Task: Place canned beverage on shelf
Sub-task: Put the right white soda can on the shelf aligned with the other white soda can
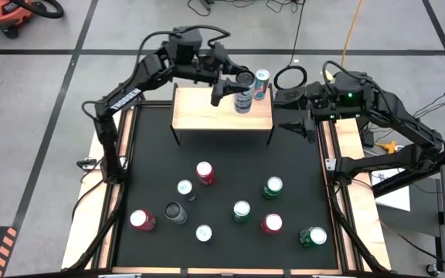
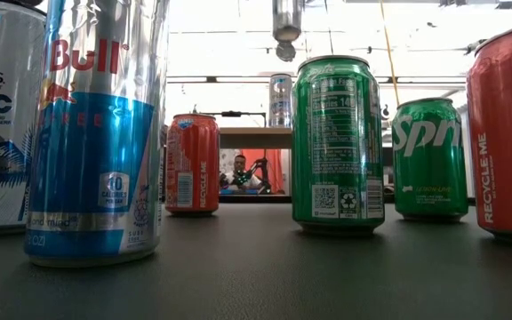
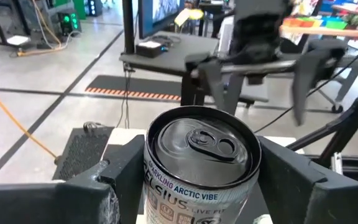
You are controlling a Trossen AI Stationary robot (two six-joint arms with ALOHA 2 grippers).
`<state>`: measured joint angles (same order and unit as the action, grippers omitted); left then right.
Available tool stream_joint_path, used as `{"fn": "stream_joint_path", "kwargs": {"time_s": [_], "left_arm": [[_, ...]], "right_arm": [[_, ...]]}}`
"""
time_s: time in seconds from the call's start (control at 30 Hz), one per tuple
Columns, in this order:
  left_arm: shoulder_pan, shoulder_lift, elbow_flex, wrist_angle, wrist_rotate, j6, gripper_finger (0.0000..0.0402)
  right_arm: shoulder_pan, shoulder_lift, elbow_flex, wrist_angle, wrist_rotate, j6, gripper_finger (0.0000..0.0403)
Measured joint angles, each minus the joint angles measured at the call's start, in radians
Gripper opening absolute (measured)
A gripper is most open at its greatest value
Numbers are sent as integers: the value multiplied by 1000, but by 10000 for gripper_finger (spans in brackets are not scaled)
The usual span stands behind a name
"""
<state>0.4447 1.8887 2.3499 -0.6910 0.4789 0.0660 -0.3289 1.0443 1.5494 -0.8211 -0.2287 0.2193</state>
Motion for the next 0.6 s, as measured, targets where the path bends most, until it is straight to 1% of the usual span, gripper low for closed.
{"fn": "stream_joint_path", "kwargs": {"time_s": [0.13,0.23,0.37,0.6], "left_arm": [[15,36,-1,-2,4,1,247],[28,65,-1,-37,44,0,247],[42,97,-1,-48,57,6,247],[92,105,-1,-63,80,47,247]], "right_arm": [[0,0,0,-3,0,9,357],[0,0,0,-16,0,15,357],[0,0,0,-42,0,27,357],[0,2,0,-52,-2,43,357]]}}
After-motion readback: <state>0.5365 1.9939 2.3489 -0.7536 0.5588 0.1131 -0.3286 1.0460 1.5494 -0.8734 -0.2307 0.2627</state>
